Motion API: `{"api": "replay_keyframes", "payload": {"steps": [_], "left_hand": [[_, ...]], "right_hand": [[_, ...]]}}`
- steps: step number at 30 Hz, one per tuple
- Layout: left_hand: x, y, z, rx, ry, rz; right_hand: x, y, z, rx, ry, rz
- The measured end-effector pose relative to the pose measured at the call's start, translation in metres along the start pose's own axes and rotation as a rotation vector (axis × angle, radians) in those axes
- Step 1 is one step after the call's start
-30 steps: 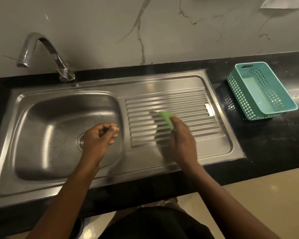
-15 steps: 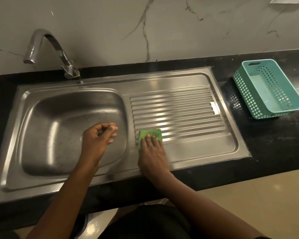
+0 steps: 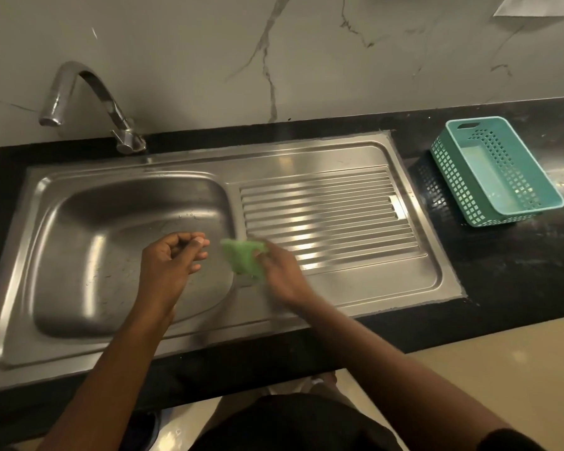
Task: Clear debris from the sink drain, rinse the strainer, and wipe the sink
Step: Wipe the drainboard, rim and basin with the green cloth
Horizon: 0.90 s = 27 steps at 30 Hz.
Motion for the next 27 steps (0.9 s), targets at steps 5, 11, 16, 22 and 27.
{"api": "replay_keyframes", "payload": {"steps": [5, 11, 16, 22, 27], "left_hand": [[-0.013, -0.006, 0.004, 0.027, -0.008, 0.019], [-0.030, -0.007, 0.001, 0.047, -0.018, 0.056], [-0.025, 0.007, 0.008, 0.019, 0.023, 0.077], [-0.011, 0.019, 0.020, 0.005, 0.062, 0.044], [0.002, 0.025, 0.029, 0.050, 0.026, 0.012]], "right_hand": [[0.141, 0.043, -0.006, -0.137, 0.370, -0.414], [0.252, 0.104, 0.003, 0.004, -0.145, -0.733], [0.275, 0.169, 0.006, -0.045, -0.325, -0.847], [0.238, 0.238, -0.017, -0.183, -0.466, -0.631], [0.147, 0.251, -0.015, -0.193, -0.844, -0.511]]}}
Point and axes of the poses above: each hand's wrist, its own y-axis towards the middle knuckle, its own x-axis out of the back of the hand, z = x × y, the point moved 7 cm from there along y, towards the middle knuckle, and after that the axes turned 4 degrees about -z, right-handed, at the moved point
